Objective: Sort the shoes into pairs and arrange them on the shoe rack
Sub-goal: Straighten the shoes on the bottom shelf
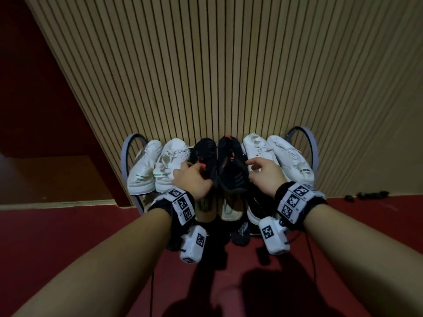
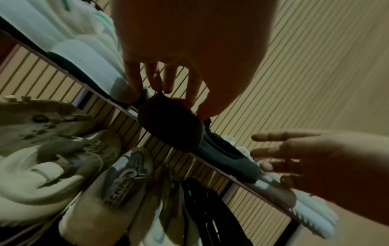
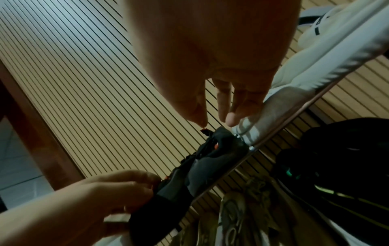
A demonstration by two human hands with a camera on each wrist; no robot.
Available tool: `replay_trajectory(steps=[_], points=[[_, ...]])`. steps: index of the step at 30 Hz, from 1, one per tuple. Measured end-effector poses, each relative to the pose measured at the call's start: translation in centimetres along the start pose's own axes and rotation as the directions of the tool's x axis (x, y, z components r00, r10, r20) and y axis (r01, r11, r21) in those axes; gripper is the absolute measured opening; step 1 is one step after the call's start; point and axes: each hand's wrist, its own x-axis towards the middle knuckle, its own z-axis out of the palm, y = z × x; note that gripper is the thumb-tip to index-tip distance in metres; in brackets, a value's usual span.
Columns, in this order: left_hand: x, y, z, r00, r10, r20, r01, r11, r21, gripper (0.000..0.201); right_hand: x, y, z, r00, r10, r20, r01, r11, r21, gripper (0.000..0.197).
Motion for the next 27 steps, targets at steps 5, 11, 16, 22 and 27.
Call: replay_trajectory(steps=[5, 11, 16, 22, 27], points=[[0.7, -0.1, 0.7, 0.999, 0.024, -0.04, -0.022, 0.999, 0.046, 0.055, 0.1, 0.3, 0.8, 0.974, -0.141, 0.178, 0.198, 0.913, -0.356, 0.052], [0.7, -0.6, 1.2, 0.994, 0.11, -0.005, -0.107, 0.979, 0.175, 0.07, 0.1, 0.6, 2.6, 0.95, -0.193, 0.246, 0.309, 0.697, -0.647, 0.056], [0.5, -0.1, 1.6, 0.993, 0.117, 0.006, -0.116, 0.975, 0.188, 0.065, -0.1, 0.6, 2.8, 0.952, -0.208, 0.225, 0.306, 0.687, -0.659, 0.045], [-0.2, 2.0, 1.4, 0.967, 0.238, -0.087, -0.219, 0.957, 0.189, 0.057, 0.1, -0.1, 1.1, 0.953, -0.242, 0.18, 0.301, 0.792, -0.53, 0.039], [-0.4, 4.7, 0.8, 0.963, 0.2, -0.178, -0.207, 0.978, -0.022, 0.071, 1.0, -2.4, -2.7, 0.945, -0.316, -0.087, 0.296, 0.937, -0.186, 0.029]])
